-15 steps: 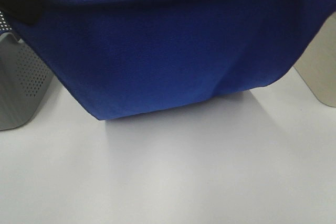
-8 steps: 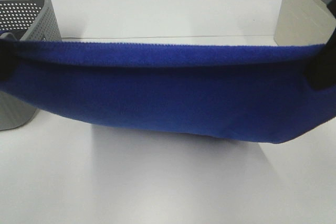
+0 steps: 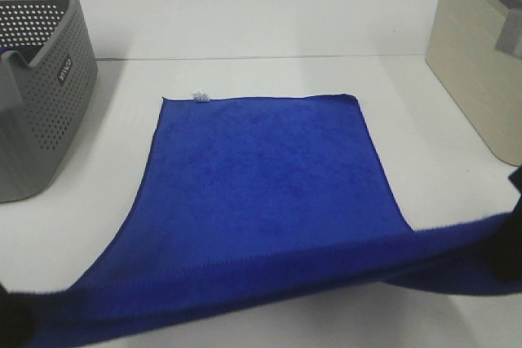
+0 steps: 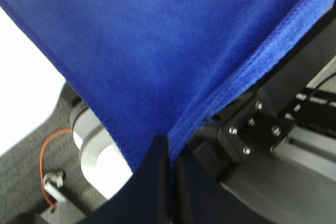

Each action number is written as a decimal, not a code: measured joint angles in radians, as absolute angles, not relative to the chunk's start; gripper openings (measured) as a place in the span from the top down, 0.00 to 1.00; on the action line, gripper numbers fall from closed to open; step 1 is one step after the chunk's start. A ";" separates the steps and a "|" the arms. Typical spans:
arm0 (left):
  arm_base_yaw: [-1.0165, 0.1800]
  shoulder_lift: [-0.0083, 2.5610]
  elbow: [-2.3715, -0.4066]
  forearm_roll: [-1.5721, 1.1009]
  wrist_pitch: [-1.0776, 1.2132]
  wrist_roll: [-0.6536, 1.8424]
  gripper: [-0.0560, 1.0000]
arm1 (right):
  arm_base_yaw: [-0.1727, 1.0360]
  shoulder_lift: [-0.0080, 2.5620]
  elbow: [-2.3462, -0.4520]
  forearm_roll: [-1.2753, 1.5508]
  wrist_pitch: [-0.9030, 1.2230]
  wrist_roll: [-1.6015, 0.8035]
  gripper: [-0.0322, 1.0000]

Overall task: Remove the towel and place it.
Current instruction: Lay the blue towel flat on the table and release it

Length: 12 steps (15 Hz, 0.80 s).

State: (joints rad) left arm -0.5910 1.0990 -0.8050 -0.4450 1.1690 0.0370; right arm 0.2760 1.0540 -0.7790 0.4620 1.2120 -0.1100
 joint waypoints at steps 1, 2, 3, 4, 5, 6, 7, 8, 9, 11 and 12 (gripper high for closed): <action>-0.608 1.099 -0.759 -0.451 1.160 0.028 0.95 | 0.276 1.054 -0.737 0.481 1.212 -0.117 0.95; -0.618 1.099 -0.709 -0.463 1.141 0.021 0.95 | 0.276 1.054 -0.695 0.498 1.212 -0.124 0.95; -0.621 1.098 -0.648 -0.492 1.111 0.015 0.95 | 0.276 1.054 -0.630 0.514 1.212 -0.128 0.95; -0.621 1.097 -0.615 -0.516 1.097 0.015 0.95 | 0.276 1.054 -0.608 0.518 1.212 -0.128 0.95; -0.624 1.096 -0.589 -0.541 1.090 0.015 0.95 | 0.276 1.054 -0.568 0.522 1.212 -0.129 0.95; -0.624 1.096 -0.566 -0.559 1.091 0.022 0.95 | 0.276 1.058 -0.525 0.536 1.212 -0.129 0.95; -0.624 1.096 -0.548 -0.570 1.085 0.024 0.95 | 0.276 1.070 -0.503 0.547 1.211 -0.130 0.95; -0.624 1.096 -0.534 -0.574 1.080 0.026 0.95 | 0.276 1.084 -0.485 0.557 1.211 -0.132 0.95; -0.624 1.096 -0.525 -0.576 1.075 0.026 0.95 | 0.276 1.104 -0.479 0.564 1.210 -0.140 0.95; -0.624 1.102 -0.520 -0.576 1.059 0.033 0.95 | 0.276 1.158 -0.474 0.564 1.209 -0.158 0.95; -0.624 1.127 -0.520 -0.574 1.054 0.033 0.95 | 0.276 1.192 -0.474 0.565 1.208 -0.176 0.95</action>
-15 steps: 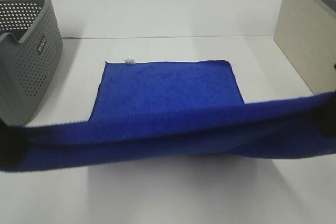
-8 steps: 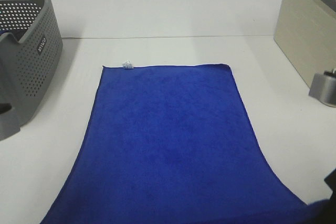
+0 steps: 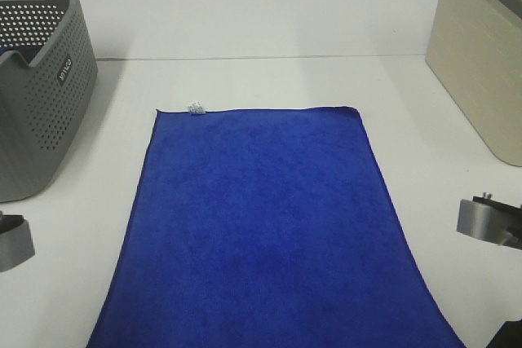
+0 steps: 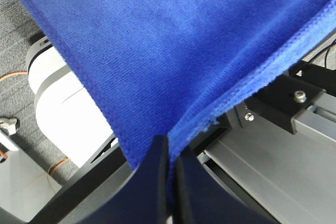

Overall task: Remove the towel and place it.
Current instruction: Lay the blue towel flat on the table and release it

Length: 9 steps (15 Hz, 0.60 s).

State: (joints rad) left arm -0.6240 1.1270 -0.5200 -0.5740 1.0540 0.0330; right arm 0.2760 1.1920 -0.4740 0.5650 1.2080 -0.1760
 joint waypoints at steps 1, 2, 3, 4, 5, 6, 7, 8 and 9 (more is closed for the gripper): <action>-0.624 1.166 -0.520 -0.573 1.050 0.039 0.95 | 0.276 1.224 -0.474 0.571 1.207 -0.196 0.95; -0.624 1.216 -0.520 -0.570 1.045 0.053 0.95 | 0.276 1.257 -0.473 0.574 1.205 -0.217 0.95; -0.624 1.266 -0.520 -0.569 1.031 0.068 0.95 | 0.276 1.296 -0.473 0.574 1.188 -0.237 0.95; -0.624 1.311 -0.520 -0.567 1.012 0.077 0.95 | 0.276 1.339 -0.473 0.574 1.155 -0.249 0.95; -0.624 1.331 -0.521 -0.567 1.008 0.080 0.95 | 0.276 1.358 -0.473 0.574 1.144 -0.257 0.95; -0.624 1.408 -0.540 -0.567 1.006 0.099 0.95 | 0.276 1.431 -0.473 0.573 1.116 -0.281 0.95; -0.624 1.454 -0.557 -0.562 1.006 0.117 0.95 | 0.276 1.484 -0.474 0.570 1.100 -0.297 0.95; -0.624 1.500 -0.580 -0.552 1.005 0.137 0.95 | 0.276 1.529 -0.474 0.564 1.085 -0.315 0.95; -0.624 1.538 -0.600 -0.544 1.003 0.152 0.95 | 0.276 1.575 -0.475 0.560 1.065 -0.323 0.95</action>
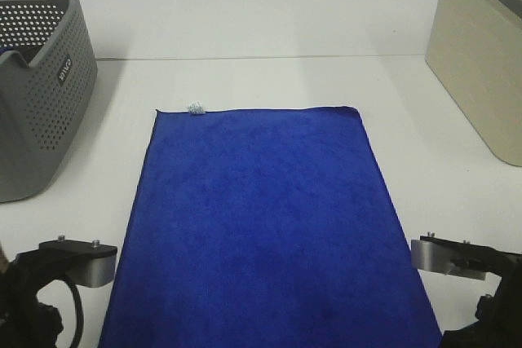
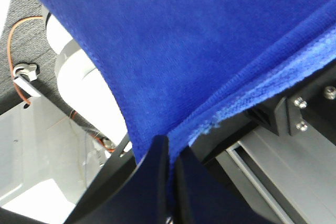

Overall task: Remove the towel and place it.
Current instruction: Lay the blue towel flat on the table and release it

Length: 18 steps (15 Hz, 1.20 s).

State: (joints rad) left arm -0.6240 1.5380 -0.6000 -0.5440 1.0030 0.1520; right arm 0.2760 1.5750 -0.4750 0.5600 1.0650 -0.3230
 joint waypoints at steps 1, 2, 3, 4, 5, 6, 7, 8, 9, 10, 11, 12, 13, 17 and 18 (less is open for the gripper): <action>-0.624 1.576 -0.620 -0.540 1.003 0.164 0.95 | 0.276 1.613 -0.476 0.553 1.045 -0.334 0.95; -0.624 1.607 -0.641 -0.534 1.003 0.175 0.95 | 0.274 1.651 -0.476 0.550 1.036 -0.341 0.95; -0.624 1.632 -0.658 -0.529 1.003 0.186 0.95 | 0.274 1.688 -0.476 0.546 1.029 -0.341 0.95; -0.624 1.650 -0.669 -0.526 1.003 0.194 0.95 | 0.274 1.714 -0.476 0.546 1.024 -0.343 0.95; -0.624 1.663 -0.675 -0.525 1.005 0.200 0.95 | 0.274 1.729 -0.477 0.547 1.019 -0.348 0.95; -0.624 1.668 -0.675 -0.524 1.005 0.203 0.95 | 0.274 1.732 -0.477 0.553 1.017 -0.350 0.95; -0.624 1.668 -0.675 -0.521 1.005 0.203 0.95 | 0.274 1.732 -0.477 0.557 1.016 -0.359 0.95; -0.624 1.668 -0.675 -0.520 1.005 0.203 0.95 | 0.274 1.732 -0.477 0.561 1.015 -0.360 0.95; -0.624 1.668 -0.675 -0.517 1.005 0.203 0.95 | 0.274 1.732 -0.477 0.565 1.014 -0.361 0.95; -0.624 1.668 -0.675 -0.517 1.005 0.204 0.95 | 0.274 1.732 -0.477 0.564 1.014 -0.363 0.94; -0.624 1.668 -0.675 -0.516 1.005 0.204 0.95 | 0.274 1.732 -0.477 0.564 1.014 -0.363 0.93; -0.624 1.668 -0.675 -0.515 1.006 0.204 0.93 | 0.274 1.732 -0.477 0.564 1.014 -0.363 0.92; -0.624 1.669 -0.675 -0.507 1.010 0.204 0.90 | 0.274 1.732 -0.477 0.561 1.014 -0.363 0.91; -0.624 1.669 -0.675 -0.505 1.013 0.204 0.85 | 0.272 1.732 -0.477 0.565 1.012 -0.374 0.86; -0.624 1.669 -0.675 -0.505 1.013 0.204 0.83 | 0.273 1.732 -0.477 0.565 1.012 -0.384 0.84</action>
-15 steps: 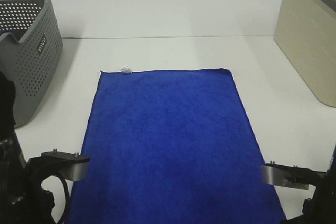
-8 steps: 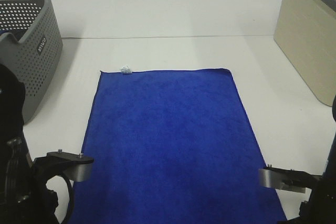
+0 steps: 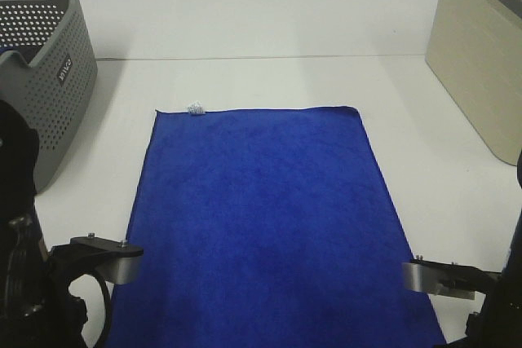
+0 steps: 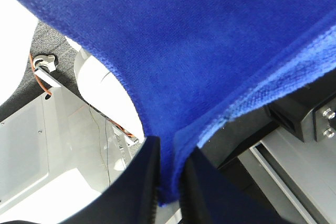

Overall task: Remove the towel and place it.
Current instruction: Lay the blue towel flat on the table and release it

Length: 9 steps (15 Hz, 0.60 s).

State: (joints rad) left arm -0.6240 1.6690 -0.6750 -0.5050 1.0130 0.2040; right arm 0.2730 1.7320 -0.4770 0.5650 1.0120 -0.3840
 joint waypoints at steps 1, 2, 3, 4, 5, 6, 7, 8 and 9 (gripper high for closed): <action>-0.624 1.669 -0.675 -0.505 1.011 0.204 0.79 | 0.273 1.732 -0.477 0.567 1.012 -0.392 0.80; -0.624 1.669 -0.675 -0.507 1.005 0.204 0.74 | 0.273 1.732 -0.477 0.568 1.012 -0.393 0.74; -0.624 1.669 -0.675 -0.520 0.986 0.204 0.67 | 0.273 1.732 -0.477 0.569 1.012 -0.393 0.66; -0.624 1.669 -0.675 -0.537 0.970 0.204 0.58 | 0.273 1.732 -0.476 0.579 1.012 -0.392 0.56; -0.624 1.669 -0.675 -0.553 0.959 0.204 0.49 | 0.273 1.732 -0.476 0.584 1.012 -0.390 0.47; -0.624 1.669 -0.675 -0.557 0.959 0.203 0.40 | 0.273 1.732 -0.476 0.589 1.012 -0.390 0.39; -0.624 1.669 -0.675 -0.559 0.959 0.203 0.34 | 0.273 1.732 -0.476 0.590 1.012 -0.390 0.36; -0.624 1.669 -0.675 -0.562 0.959 0.203 0.31 | 0.273 1.732 -0.476 0.590 1.012 -0.390 0.34; -0.624 1.669 -0.675 -0.568 0.959 0.203 0.30 | 0.273 1.732 -0.476 0.590 1.012 -0.389 0.33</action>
State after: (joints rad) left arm -0.6240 1.6690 -0.6750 -0.5680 0.9590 0.2030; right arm 0.2730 1.7320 -0.4760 0.5900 1.0120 -0.3890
